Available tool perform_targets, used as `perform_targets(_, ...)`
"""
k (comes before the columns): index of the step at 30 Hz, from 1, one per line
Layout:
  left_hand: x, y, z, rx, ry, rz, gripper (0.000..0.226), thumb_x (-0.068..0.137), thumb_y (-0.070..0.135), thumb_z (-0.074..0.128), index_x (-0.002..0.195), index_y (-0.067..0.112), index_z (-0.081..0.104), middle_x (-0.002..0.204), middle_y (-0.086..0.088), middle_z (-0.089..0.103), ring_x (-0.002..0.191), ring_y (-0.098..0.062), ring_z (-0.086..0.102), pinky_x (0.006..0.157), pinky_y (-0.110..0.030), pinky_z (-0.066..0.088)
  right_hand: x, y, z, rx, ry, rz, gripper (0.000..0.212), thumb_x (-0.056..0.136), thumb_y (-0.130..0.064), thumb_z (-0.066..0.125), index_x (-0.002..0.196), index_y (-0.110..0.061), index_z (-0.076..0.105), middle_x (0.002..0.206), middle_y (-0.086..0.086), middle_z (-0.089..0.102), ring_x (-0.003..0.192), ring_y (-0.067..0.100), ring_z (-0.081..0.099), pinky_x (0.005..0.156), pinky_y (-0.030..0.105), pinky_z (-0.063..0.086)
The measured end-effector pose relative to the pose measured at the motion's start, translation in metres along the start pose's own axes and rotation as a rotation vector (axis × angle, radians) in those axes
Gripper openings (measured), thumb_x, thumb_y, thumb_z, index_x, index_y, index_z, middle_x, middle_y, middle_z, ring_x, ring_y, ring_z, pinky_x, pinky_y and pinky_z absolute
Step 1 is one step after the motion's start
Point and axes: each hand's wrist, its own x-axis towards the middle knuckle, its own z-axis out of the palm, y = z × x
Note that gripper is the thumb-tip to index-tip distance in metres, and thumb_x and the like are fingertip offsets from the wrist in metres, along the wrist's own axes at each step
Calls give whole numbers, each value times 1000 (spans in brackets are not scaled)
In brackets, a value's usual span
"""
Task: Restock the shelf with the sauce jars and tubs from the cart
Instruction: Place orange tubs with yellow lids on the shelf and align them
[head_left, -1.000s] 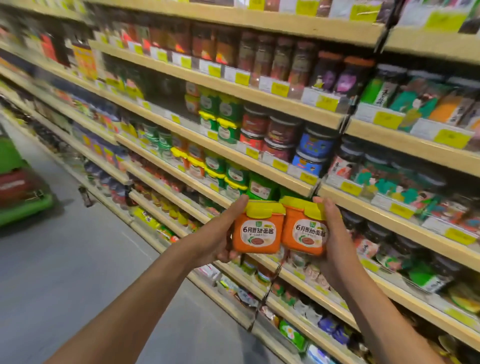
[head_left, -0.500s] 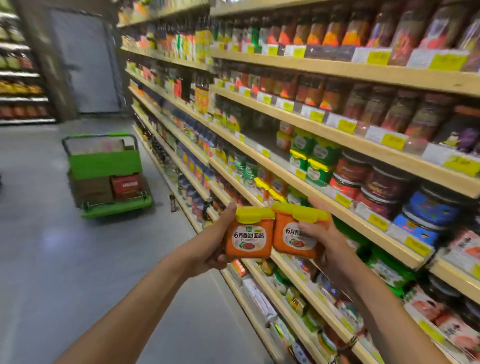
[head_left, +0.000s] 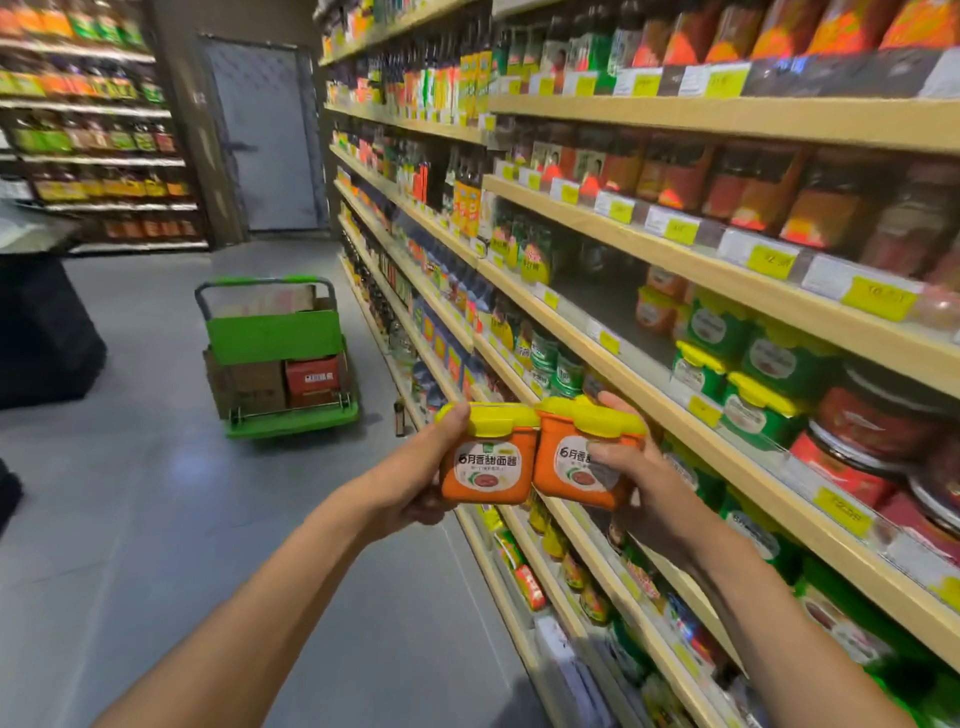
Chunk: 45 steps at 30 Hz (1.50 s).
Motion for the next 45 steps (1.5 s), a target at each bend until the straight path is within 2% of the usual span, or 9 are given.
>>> perform_targets(5,68,20,-21,3,24,-20,62,61,83,47,49,24,60,45,2,34,42,-11,20,52,-27,7,77,-4,-27,-74,18,-40,89,56,-28,82,136,-37,43,127,20,60,103,40,67,73,46,54)
perform_targets(9,115,33,-37,-32,24,10,67,65,92,58,56,25,63,48,0,34,43,-12,21,53,-26,9,124,-12,-46,-128,22,-67,82,58,-41,89,128,-50,47,125,18,61,102,48,65,75,79,40)
perform_targets(14,169,48,-52,9,-54,67,61,65,91,56,54,32,68,43,5,40,38,-8,24,46,-20,13,169,-26,-63,-186,46,-78,91,57,-37,85,137,-41,41,131,5,63,113,25,66,100,48,50)
perform_targets(21,256,56,-79,-21,-178,110,67,37,92,72,59,29,69,43,3,42,38,-9,25,44,-20,17,219,-43,-82,-323,120,-135,92,59,-40,86,138,-39,39,125,5,65,107,20,69,86,34,56)
perform_targets(26,337,68,-100,38,-265,167,106,41,87,77,113,13,55,55,1,60,41,-10,43,44,-16,30,243,-44,-95,-458,306,-230,74,72,-27,83,136,-37,48,116,1,71,106,22,70,94,46,55)
perform_targets(33,430,90,-124,-3,-413,165,69,60,70,72,108,23,55,48,4,39,36,-7,21,45,-21,10,288,-45,-84,-496,636,-293,67,68,-20,85,129,-31,58,108,0,74,97,18,72,79,29,59)
perform_targets(38,473,101,-142,-35,-537,183,72,52,74,81,92,21,52,45,7,44,33,-5,25,42,-15,13,320,-50,-81,-512,786,-301,65,67,-17,83,126,-23,58,105,-1,73,90,12,73,68,21,56)
perform_targets(42,497,105,-160,-60,-575,162,59,61,64,73,99,23,52,45,6,44,33,-4,24,40,-13,14,335,-58,-87,-573,979,-286,46,72,-16,84,113,-14,63,91,-4,76,83,12,73,64,19,55)
perform_targets(45,508,104,-171,-71,-580,156,62,62,62,70,108,25,52,47,6,46,34,-5,24,43,-20,10,343,-63,-99,-791,1093,-156,41,73,-40,85,100,-12,70,81,1,76,74,18,73,61,34,58)
